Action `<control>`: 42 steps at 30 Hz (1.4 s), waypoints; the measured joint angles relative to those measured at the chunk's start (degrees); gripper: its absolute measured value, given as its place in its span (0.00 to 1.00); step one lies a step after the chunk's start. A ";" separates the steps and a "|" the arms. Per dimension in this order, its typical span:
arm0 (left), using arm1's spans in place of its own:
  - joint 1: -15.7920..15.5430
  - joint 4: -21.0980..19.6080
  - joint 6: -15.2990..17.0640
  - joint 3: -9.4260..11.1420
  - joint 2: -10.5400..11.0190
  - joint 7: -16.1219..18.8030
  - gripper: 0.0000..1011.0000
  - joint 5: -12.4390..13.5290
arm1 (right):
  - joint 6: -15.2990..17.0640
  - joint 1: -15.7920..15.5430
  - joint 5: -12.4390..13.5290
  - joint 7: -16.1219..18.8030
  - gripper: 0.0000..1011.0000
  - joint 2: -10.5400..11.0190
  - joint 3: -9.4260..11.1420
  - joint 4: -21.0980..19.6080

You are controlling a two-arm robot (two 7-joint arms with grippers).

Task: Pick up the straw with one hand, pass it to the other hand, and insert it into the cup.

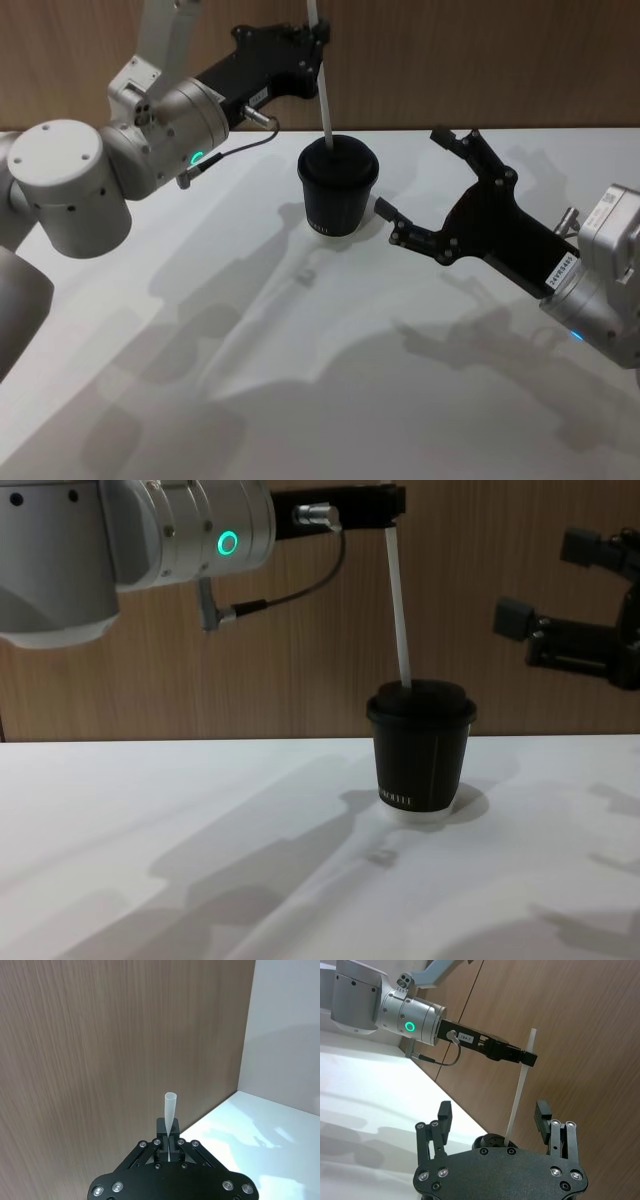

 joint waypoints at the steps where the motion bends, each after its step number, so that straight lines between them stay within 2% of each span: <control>1: -0.03 0.10 0.06 0.00 -0.07 -0.08 0.02 0.01 | 0.00 0.00 0.00 0.00 0.99 0.00 0.00 0.00; 21: -0.27 2.69 1.84 -0.10 -1.90 -1.88 0.02 -0.37 | 0.00 0.00 0.00 0.00 0.99 0.01 0.00 0.00; 40: 0.72 3.81 2.60 -0.39 -2.76 -0.52 0.02 1.01 | 0.00 0.00 0.00 0.00 0.99 0.00 0.00 0.00; 42: 0.77 3.85 2.61 -0.40 -2.78 -0.42 0.06 1.12 | 0.00 0.00 0.00 0.00 0.99 0.00 0.00 0.00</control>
